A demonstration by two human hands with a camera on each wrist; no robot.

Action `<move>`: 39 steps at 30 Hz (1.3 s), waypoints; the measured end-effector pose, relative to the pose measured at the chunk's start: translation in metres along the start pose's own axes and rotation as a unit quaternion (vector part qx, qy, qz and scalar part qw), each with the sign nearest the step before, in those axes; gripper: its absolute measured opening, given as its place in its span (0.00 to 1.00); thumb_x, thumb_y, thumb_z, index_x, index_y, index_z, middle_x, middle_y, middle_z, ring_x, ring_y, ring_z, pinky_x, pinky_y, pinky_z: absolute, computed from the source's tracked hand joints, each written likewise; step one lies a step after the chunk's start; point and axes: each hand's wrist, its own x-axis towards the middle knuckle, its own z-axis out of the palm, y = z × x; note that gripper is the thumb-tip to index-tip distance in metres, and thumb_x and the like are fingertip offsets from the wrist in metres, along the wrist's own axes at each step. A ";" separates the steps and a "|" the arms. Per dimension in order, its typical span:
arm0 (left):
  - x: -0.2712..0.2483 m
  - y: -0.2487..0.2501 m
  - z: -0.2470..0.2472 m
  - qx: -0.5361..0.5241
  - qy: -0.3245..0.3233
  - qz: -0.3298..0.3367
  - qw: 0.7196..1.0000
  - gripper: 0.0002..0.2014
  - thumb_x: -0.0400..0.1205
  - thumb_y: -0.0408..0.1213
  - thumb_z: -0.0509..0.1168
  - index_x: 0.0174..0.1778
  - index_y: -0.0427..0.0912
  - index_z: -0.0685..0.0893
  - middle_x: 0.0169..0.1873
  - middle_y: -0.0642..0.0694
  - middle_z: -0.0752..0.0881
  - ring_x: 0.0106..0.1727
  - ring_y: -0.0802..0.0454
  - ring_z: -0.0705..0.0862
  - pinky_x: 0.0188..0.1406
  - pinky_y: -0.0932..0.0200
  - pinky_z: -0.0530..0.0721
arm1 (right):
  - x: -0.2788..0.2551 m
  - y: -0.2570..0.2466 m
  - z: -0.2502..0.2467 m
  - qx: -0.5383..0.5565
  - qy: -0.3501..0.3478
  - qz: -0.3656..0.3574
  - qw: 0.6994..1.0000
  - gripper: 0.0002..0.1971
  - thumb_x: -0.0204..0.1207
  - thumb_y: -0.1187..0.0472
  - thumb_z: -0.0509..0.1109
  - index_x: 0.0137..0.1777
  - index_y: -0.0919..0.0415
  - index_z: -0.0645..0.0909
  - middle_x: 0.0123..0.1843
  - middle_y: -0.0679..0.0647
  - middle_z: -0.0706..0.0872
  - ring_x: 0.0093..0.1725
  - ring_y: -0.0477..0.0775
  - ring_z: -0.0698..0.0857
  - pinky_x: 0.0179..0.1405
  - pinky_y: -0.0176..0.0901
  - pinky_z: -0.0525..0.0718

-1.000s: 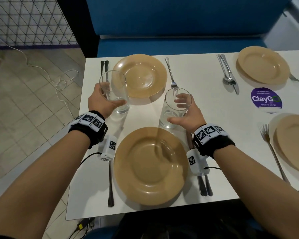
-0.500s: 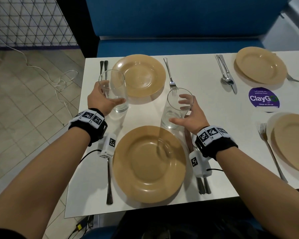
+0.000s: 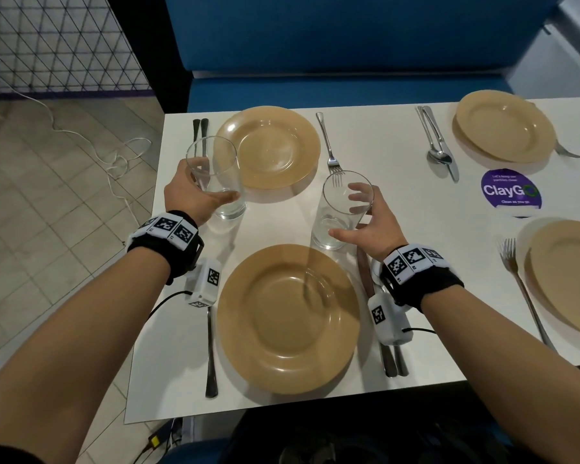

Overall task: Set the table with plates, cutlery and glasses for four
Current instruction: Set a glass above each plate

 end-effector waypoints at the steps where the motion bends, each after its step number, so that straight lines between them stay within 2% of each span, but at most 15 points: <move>1: 0.000 0.000 -0.001 0.002 -0.001 0.000 1.000 0.36 0.64 0.44 0.82 0.66 0.49 0.75 0.52 0.55 0.79 0.53 0.56 0.78 0.53 0.64 0.73 | 0.000 0.001 0.000 0.000 0.000 -0.001 1.000 0.39 0.58 0.69 0.83 0.68 0.50 0.71 0.63 0.50 0.76 0.56 0.47 0.79 0.35 0.19 0.79; 6: 0.001 0.002 -0.002 -0.003 -0.001 -0.007 1.000 0.35 0.64 0.43 0.82 0.66 0.49 0.75 0.52 0.55 0.79 0.53 0.56 0.78 0.54 0.65 0.72 | 0.002 0.001 0.002 -0.005 0.003 -0.005 1.000 0.39 0.58 0.68 0.83 0.68 0.50 0.71 0.62 0.50 0.77 0.57 0.48 0.78 0.36 0.19 0.79; 10: 0.001 0.002 -0.001 -0.006 -0.002 -0.007 1.000 0.36 0.64 0.42 0.82 0.67 0.49 0.74 0.52 0.55 0.78 0.53 0.55 0.77 0.54 0.64 0.72 | 0.003 0.002 0.003 -0.009 0.002 0.006 1.000 0.40 0.58 0.68 0.83 0.68 0.49 0.70 0.63 0.49 0.76 0.58 0.48 0.78 0.37 0.23 0.78; 14: 0.002 0.001 -0.001 -0.007 -0.002 -0.009 1.000 0.36 0.64 0.43 0.82 0.66 0.49 0.75 0.52 0.54 0.79 0.54 0.55 0.78 0.54 0.63 0.74 | 0.003 0.003 0.003 -0.017 -0.001 0.005 1.000 0.38 0.59 0.67 0.83 0.68 0.50 0.70 0.61 0.49 0.78 0.57 0.48 0.79 0.37 0.21 0.79; 15: 0.002 0.001 -0.001 -0.006 -0.003 -0.009 1.000 0.36 0.64 0.43 0.82 0.66 0.49 0.75 0.53 0.54 0.79 0.53 0.55 0.78 0.54 0.64 0.74 | 0.003 0.003 0.003 -0.021 0.002 0.005 1.000 0.38 0.59 0.66 0.83 0.67 0.50 0.71 0.61 0.49 0.79 0.57 0.49 0.79 0.39 0.23 0.80; 18: 0.003 0.001 -0.001 -0.007 -0.002 -0.008 1.000 0.35 0.64 0.43 0.82 0.66 0.49 0.75 0.56 0.52 0.81 0.53 0.55 0.78 0.54 0.64 0.73 | 0.002 0.003 0.001 -0.034 0.008 0.006 0.999 0.37 0.57 0.65 0.84 0.66 0.49 0.71 0.61 0.49 0.80 0.58 0.50 0.80 0.51 0.41 0.83; 20: 0.003 0.001 -0.001 -0.009 -0.001 -0.008 1.000 0.35 0.64 0.43 0.82 0.66 0.49 0.75 0.57 0.51 0.81 0.53 0.55 0.78 0.54 0.64 0.73 | 0.001 0.004 0.000 -0.037 0.008 0.007 0.999 0.37 0.57 0.65 0.84 0.66 0.49 0.71 0.60 0.48 0.80 0.57 0.49 0.80 0.54 0.45 0.83; 24: 0.003 0.000 0.000 -0.012 0.003 -0.008 1.000 0.35 0.64 0.43 0.82 0.66 0.49 0.75 0.56 0.52 0.81 0.54 0.55 0.78 0.54 0.64 0.74 | -0.001 0.003 0.002 -0.021 0.009 0.008 1.000 0.38 0.58 0.66 0.83 0.67 0.50 0.71 0.62 0.50 0.80 0.59 0.50 0.79 0.47 0.38 0.82; 28: 0.001 0.000 0.001 -0.013 0.004 -0.007 1.000 0.36 0.64 0.43 0.82 0.67 0.49 0.74 0.55 0.53 0.79 0.54 0.55 0.77 0.55 0.63 0.74 | 0.000 0.003 0.003 -0.013 0.008 0.010 1.000 0.38 0.58 0.66 0.83 0.67 0.50 0.71 0.62 0.50 0.79 0.60 0.52 0.79 0.47 0.37 0.82; 30: 0.000 0.001 0.001 -0.015 0.005 -0.008 1.000 0.38 0.65 0.42 0.82 0.69 0.49 0.72 0.60 0.50 0.80 0.57 0.54 0.77 0.57 0.63 0.73 | 0.000 0.002 0.003 -0.017 0.006 0.010 1.000 0.38 0.58 0.66 0.83 0.67 0.49 0.70 0.63 0.50 0.79 0.61 0.51 0.79 0.48 0.37 0.82; 32: -0.003 0.001 0.002 -0.010 0.003 -0.008 1.000 0.43 0.65 0.43 0.82 0.74 0.48 0.67 0.67 0.47 0.78 0.64 0.51 0.77 0.62 0.62 0.72 | -0.001 0.001 0.001 -0.020 -0.003 0.012 1.000 0.39 0.58 0.66 0.84 0.68 0.49 0.70 0.64 0.50 0.78 0.62 0.51 0.79 0.50 0.36 0.82; 35: -0.012 0.009 0.000 -0.001 0.033 0.010 0.999 0.53 0.62 0.45 0.83 0.79 0.46 0.59 0.76 0.45 0.69 0.76 0.47 0.68 0.74 0.55 0.68 | -0.002 -0.006 -0.006 -0.024 -0.019 0.000 1.000 0.43 0.57 0.63 0.85 0.70 0.48 0.68 0.65 0.48 0.77 0.64 0.49 0.77 0.61 0.42 0.79; 37: -0.023 0.020 -0.002 0.018 0.075 0.039 0.996 0.53 0.63 0.47 0.82 0.80 0.46 0.58 0.78 0.46 0.66 0.79 0.48 0.63 0.78 0.53 0.64 | -0.002 -0.016 -0.017 -0.013 -0.028 -0.016 0.999 0.45 0.57 0.62 0.86 0.72 0.49 0.66 0.66 0.47 0.76 0.66 0.48 0.76 0.67 0.46 0.76; 39: -0.035 0.038 -0.003 0.032 0.105 0.081 0.991 0.49 0.65 0.48 0.80 0.79 0.46 0.61 0.76 0.47 0.67 0.78 0.49 0.63 0.77 0.55 0.63 | -0.001 -0.028 -0.031 0.001 -0.035 -0.045 0.998 0.44 0.58 0.62 0.85 0.73 0.50 0.65 0.67 0.48 0.75 0.67 0.48 0.75 0.68 0.45 0.75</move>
